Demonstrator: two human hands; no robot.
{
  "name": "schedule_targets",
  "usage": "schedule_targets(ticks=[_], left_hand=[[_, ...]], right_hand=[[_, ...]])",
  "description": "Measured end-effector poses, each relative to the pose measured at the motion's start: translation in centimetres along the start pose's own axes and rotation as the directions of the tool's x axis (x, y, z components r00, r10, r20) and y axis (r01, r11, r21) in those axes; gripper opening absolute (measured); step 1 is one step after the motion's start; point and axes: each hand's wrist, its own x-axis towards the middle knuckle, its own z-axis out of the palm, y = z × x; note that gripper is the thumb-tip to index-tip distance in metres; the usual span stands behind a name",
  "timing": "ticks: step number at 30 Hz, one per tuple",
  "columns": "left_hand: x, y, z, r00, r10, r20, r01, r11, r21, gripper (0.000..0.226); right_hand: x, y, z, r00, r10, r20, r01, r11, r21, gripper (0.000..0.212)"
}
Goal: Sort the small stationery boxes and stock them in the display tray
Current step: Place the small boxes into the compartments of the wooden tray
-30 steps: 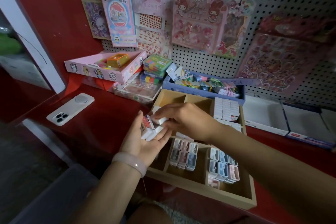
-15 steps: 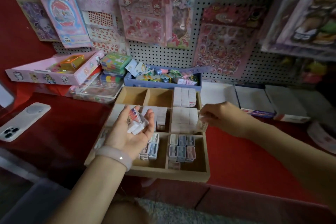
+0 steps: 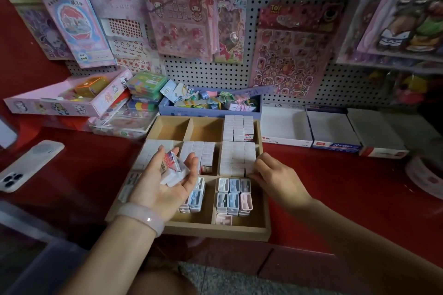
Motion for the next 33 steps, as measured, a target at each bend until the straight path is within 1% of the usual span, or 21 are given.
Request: schedule_targets(ticks=[2, 4, 5, 7, 9, 11, 12, 14, 15, 17, 19, 21, 23, 25, 27, 30, 33], left_hand=[[-0.2, 0.1, -0.2, 1.0, -0.004, 0.002, 0.004, 1.0, -0.019, 0.033], [-0.3, 0.0, -0.3, 1.0, -0.003, 0.015, 0.003, 1.0, -0.024, 0.035], [-0.4, 0.0, -0.4, 1.0, 0.001, 0.018, -0.001, 1.0, -0.018, 0.036], [-0.6, -0.3, -0.3, 1.0, 0.01, 0.019, -0.01, 1.0, -0.008, 0.033], [-0.9, -0.5, -0.3, 0.999, 0.017, 0.034, -0.017, 1.0, -0.006, 0.03], [-1.2, -0.6, -0.4, 0.998, 0.021, 0.065, -0.021, 1.0, 0.006, 0.03], [-1.3, -0.6, -0.5, 0.996, 0.019, 0.083, -0.021, 1.0, 0.015, 0.031], [-1.5, -0.6, -0.7, 0.995, 0.012, 0.101, -0.016, 0.999, 0.034, 0.033], [-1.5, -0.6, -0.8, 0.995, 0.006, 0.104, -0.01, 0.999, 0.042, 0.035], [-1.5, -0.5, -1.2, 0.991, -0.009, 0.134, -0.001, 0.997, 0.077, 0.037], [-1.3, -0.2, -1.7, 0.985, -0.018, 0.172, -0.003, 0.993, 0.118, 0.039], [-1.2, 0.2, -2.2, 0.981, -0.017, 0.192, -0.005, 0.994, 0.113, 0.04], [-1.1, 0.5, -2.7, 0.98, -0.015, 0.197, -0.004, 0.996, 0.093, 0.042], [-1.1, 0.8, -3.1, 0.982, -0.022, 0.189, 0.005, 0.996, 0.09, 0.045], [-1.0, 1.1, -3.7, 0.984, -0.015, 0.179, -0.001, 0.996, 0.086, 0.045], [-0.8, 1.6, -4.5, 0.982, 0.003, 0.187, -0.013, 0.999, 0.051, 0.041], [-0.7, 2.1, -5.0, 0.983, 0.009, 0.185, -0.02, 0.998, 0.058, 0.039]], right_hand=[[-0.2, -0.1, 0.0, 1.0, 0.003, -0.03, -0.003, 1.0, 0.009, 0.012], [-0.4, 0.0, -0.3, 0.999, -0.027, -0.025, 0.027, 1.0, -0.004, 0.024], [-0.6, 0.1, -0.5, 0.999, -0.045, -0.021, 0.044, 0.999, -0.016, 0.025], [-1.1, 0.3, -0.9, 0.997, -0.071, 0.018, 0.072, 0.996, -0.044, 0.015], [-1.5, 0.6, -1.4, 0.994, -0.073, 0.086, 0.078, 0.996, -0.049, 0.028], [-1.2, 0.5, -2.0, 0.995, -0.045, 0.094, 0.05, 0.998, -0.047, 0.032], [-0.8, 0.0, -2.2, 0.997, -0.019, 0.07, 0.02, 1.0, -0.012, 0.032], [0.7, -1.8, -2.7, 1.0, -0.003, 0.019, 0.0, 0.99, 0.141, 0.033], [1.7, -3.2, -2.8, 0.999, -0.043, 0.023, 0.037, 0.975, 0.221, 0.034], [3.4, -6.0, -2.9, 0.982, -0.18, 0.061, 0.149, 0.928, 0.34, 0.04], [4.6, -8.3, -2.7, 0.957, -0.281, 0.072, 0.232, 0.89, 0.392, 0.044], [5.4, -9.6, -2.3, 0.947, -0.32, 0.036, 0.286, 0.885, 0.367, 0.041], [6.0, -10.1, -2.0, 0.938, -0.346, -0.024, 0.336, 0.888, 0.315, 0.033], [6.4, -10.2, -1.7, 0.919, -0.39, -0.053, 0.388, 0.877, 0.281, 0.027], [6.7, -10.0, -1.5, 0.91, -0.412, -0.051, 0.409, 0.871, 0.27, 0.026], [6.9, -9.7, -1.3, 0.913, -0.407, -0.017, 0.396, 0.878, 0.269, 0.024], [7.1, -10.2, -0.9, 0.912, -0.405, 0.06, 0.359, 0.862, 0.357, 0.027]])
